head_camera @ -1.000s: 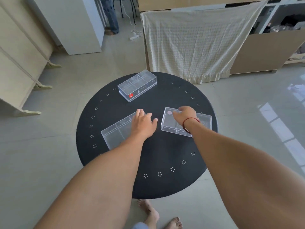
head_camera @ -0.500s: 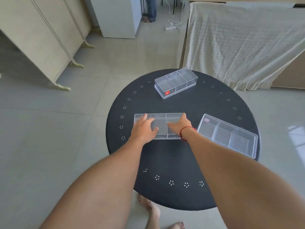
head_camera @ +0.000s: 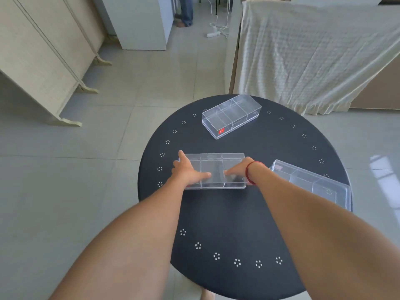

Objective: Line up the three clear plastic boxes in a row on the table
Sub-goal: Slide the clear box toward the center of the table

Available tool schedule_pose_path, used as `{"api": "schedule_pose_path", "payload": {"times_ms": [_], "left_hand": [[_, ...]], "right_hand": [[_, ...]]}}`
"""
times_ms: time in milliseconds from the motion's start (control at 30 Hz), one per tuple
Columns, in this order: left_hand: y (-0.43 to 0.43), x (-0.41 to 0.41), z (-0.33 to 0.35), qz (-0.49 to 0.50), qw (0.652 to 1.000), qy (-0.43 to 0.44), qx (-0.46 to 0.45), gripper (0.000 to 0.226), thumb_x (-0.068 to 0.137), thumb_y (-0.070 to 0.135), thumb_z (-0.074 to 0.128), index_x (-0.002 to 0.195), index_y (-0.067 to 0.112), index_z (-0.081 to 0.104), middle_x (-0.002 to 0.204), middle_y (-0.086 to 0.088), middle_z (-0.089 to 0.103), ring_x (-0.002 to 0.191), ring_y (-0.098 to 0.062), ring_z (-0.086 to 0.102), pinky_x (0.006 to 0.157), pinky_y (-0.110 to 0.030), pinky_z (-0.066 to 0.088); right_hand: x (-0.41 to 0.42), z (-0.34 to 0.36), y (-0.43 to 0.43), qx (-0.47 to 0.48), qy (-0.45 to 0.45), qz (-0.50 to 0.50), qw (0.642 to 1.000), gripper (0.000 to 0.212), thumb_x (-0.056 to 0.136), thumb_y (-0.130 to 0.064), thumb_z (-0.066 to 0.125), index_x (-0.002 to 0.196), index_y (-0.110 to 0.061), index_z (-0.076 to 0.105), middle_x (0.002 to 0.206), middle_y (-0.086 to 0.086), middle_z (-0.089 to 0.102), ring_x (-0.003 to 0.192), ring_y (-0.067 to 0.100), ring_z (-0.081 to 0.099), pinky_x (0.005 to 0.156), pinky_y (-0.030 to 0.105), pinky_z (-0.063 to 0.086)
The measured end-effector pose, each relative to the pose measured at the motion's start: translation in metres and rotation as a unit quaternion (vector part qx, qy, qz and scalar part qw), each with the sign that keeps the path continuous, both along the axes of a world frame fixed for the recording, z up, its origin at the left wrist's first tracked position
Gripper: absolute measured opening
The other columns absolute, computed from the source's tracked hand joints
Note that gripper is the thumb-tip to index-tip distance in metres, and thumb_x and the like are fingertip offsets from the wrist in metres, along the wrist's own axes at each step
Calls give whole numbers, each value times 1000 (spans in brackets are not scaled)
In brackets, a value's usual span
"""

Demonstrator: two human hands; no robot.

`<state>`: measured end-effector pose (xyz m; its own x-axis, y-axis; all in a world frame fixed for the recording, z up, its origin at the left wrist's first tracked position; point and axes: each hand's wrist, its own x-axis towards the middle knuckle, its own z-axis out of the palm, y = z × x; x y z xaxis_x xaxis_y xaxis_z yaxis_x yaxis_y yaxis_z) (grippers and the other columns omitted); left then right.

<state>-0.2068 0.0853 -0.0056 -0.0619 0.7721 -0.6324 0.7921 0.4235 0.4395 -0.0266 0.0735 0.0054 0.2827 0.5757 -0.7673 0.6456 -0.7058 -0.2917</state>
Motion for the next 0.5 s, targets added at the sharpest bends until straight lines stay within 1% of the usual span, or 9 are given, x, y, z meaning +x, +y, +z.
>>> {"api": "schedule_pose_path", "payload": {"times_ms": [67, 133, 167, 233, 267, 300, 367, 433, 500], "left_hand": [[0, -2, 3, 17, 1000, -3, -1, 135, 63, 47, 83, 150, 19, -16, 158, -11, 17, 142, -31, 27, 109, -49, 34], [-2, -5, 5, 37, 999, -9, -17, 139, 61, 45, 86, 149, 15, -17, 156, -11, 23, 141, -32, 29, 111, -47, 33], [-3, -7, 5, 42, 999, -9, -25, 140, 60, 45, 86, 150, 14, -17, 156, -10, 25, 140, -32, 31, 111, -45, 33], [-7, -10, 6, 45, 999, -6, -27, 141, 57, 44, 88, 150, 15, -13, 156, -10, 26, 140, -31, 33, 109, -44, 34], [-10, -11, 6, 48, 999, -5, -20, 141, 55, 43, 90, 151, 15, -10, 155, -10, 27, 140, -31, 33, 109, -44, 34], [-12, -12, 7, 53, 999, -7, -10, 142, 52, 43, 91, 151, 17, -8, 155, -10, 27, 140, -31, 33, 109, -45, 35], [-16, -11, 7, 67, 997, -18, 24, 143, 49, 40, 93, 151, 22, -5, 154, -9, 26, 141, -30, 29, 110, -45, 35], [-19, -8, 8, 74, 994, -16, 80, 141, 47, 38, 93, 150, 29, -2, 150, -9, 30, 140, -30, 28, 107, -44, 35], [-22, -6, 11, 64, 988, 10, 142, 136, 46, 39, 93, 147, 38, 2, 142, -10, 40, 134, -30, 32, 101, -42, 39]], "right_hand": [[-1, 0, 0, 3, 46, -45, 998, 78, 79, -31, 75, 141, 0, 41, 144, 19, 45, 131, 37, 48, 108, 45, 42], [-2, 1, -4, 12, 41, -48, 998, 74, 78, -29, 76, 138, 0, 44, 141, 19, 49, 129, 36, 50, 103, 43, 43], [-1, 0, -8, 8, 34, -44, 998, 77, 80, -32, 73, 140, -1, 39, 141, 16, 49, 128, 33, 51, 104, 41, 43], [-3, 1, -17, 3, 20, -35, 999, 89, 82, -41, 66, 149, -5, 18, 148, 8, 40, 133, 27, 45, 113, 37, 36], [-3, -1, -20, 13, 27, -49, 998, 96, 81, -41, 67, 151, -7, 11, 151, 7, 36, 136, 27, 41, 114, 38, 34], [-2, 0, -22, 19, 47, -67, 996, 102, 78, -37, 73, 152, -8, 9, 150, 8, 36, 136, 29, 41, 113, 41, 36], [1, 1, -23, 68, 66, -111, 989, 106, 71, -27, 82, 150, -9, 13, 145, 10, 41, 130, 32, 46, 105, 43, 43], [1, 5, -24, 100, 73, -129, 984, 106, 70, -19, 83, 150, -12, 13, 144, 11, 43, 129, 34, 47, 99, 42, 45], [0, 9, -24, 128, 76, -135, 979, 110, 73, -12, 81, 153, -19, 6, 147, 11, 41, 129, 34, 48, 98, 41, 45]]}}
